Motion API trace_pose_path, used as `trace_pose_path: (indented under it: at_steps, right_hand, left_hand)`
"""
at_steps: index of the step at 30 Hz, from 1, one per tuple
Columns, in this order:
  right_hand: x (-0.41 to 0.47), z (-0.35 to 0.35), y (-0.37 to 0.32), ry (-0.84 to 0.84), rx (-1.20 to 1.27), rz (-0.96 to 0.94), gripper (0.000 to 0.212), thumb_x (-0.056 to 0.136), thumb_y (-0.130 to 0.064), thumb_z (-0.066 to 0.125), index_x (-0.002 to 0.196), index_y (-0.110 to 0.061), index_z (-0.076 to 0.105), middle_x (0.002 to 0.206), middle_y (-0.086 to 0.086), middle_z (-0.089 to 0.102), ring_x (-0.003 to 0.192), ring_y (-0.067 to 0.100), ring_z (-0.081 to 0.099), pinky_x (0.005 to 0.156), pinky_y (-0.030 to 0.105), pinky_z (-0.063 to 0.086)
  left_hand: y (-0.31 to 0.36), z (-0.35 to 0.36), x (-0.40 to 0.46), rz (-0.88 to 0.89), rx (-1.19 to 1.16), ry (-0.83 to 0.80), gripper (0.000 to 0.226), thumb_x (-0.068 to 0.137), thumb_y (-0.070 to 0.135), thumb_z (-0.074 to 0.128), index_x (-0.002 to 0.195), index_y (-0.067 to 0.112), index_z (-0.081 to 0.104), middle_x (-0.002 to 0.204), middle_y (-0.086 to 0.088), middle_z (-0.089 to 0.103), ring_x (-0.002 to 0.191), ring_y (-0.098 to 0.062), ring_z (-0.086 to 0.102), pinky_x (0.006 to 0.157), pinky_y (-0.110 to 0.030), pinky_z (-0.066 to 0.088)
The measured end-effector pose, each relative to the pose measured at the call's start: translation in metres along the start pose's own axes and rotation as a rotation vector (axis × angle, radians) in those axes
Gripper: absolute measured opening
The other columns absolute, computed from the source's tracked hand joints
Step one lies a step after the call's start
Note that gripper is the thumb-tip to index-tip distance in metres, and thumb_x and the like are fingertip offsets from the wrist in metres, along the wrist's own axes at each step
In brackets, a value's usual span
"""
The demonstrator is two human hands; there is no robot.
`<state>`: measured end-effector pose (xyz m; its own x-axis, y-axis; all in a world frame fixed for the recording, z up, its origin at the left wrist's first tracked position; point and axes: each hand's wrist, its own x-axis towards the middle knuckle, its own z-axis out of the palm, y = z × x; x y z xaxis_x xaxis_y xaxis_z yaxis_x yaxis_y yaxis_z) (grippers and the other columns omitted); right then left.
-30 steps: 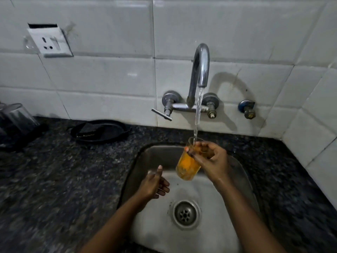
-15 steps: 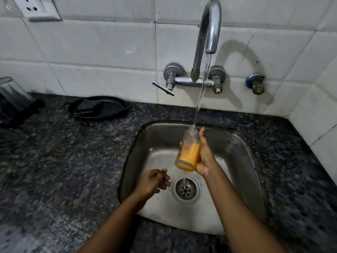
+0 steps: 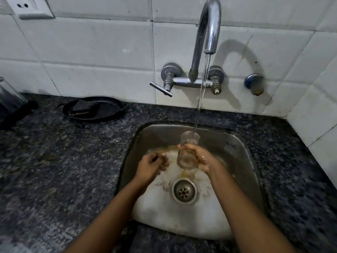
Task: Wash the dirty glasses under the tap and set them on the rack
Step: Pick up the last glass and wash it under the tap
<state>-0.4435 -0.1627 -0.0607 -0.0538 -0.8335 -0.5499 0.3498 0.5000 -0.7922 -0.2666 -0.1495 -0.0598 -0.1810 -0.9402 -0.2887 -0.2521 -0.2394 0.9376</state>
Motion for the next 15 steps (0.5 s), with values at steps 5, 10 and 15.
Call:
trace_pose_path:
  at_steps: [5,10,15]
  right_hand:
    - [-0.011,-0.006,-0.025,0.255,-0.781,-0.445,0.073,0.050,-0.007,0.085,0.115,-0.016,0.053,0.098,0.003,0.063,0.088,0.022,0.062,0.077,0.038,0.055]
    - [-0.026,-0.014,-0.045,0.157,-0.984,-0.749,0.091,0.053,-0.004,0.083,0.132,-0.019,0.042,0.117,0.003,0.058,0.105,0.020,0.058,0.081,0.036,0.052]
    - [-0.033,-0.015,-0.065,0.315,-1.241,-0.890,0.080,0.057,-0.012,0.083,0.129,-0.015,0.047,0.123,0.008,0.056,0.112,0.024,0.055,0.093,0.037,0.047]
  left_hand:
    - [0.052,0.007,0.029,0.315,0.119,0.091,0.013,0.089,0.026,0.057,0.081,0.019,0.064,0.086,-0.010,0.071,0.081,-0.026,0.067,0.078,-0.043,0.056]
    - [0.109,0.025,0.044,0.480,0.386,0.071,0.021,0.088,0.019,0.059,0.094,0.000,0.067,0.093,-0.017,0.071,0.086,-0.025,0.067,0.083,-0.040,0.054]
    - [0.138,0.045,0.046,0.364,0.723,-0.403,0.022,0.084,0.009,0.061,0.104,0.003,0.066,0.111,-0.016,0.065,0.104,-0.026,0.060,0.094,-0.035,0.047]
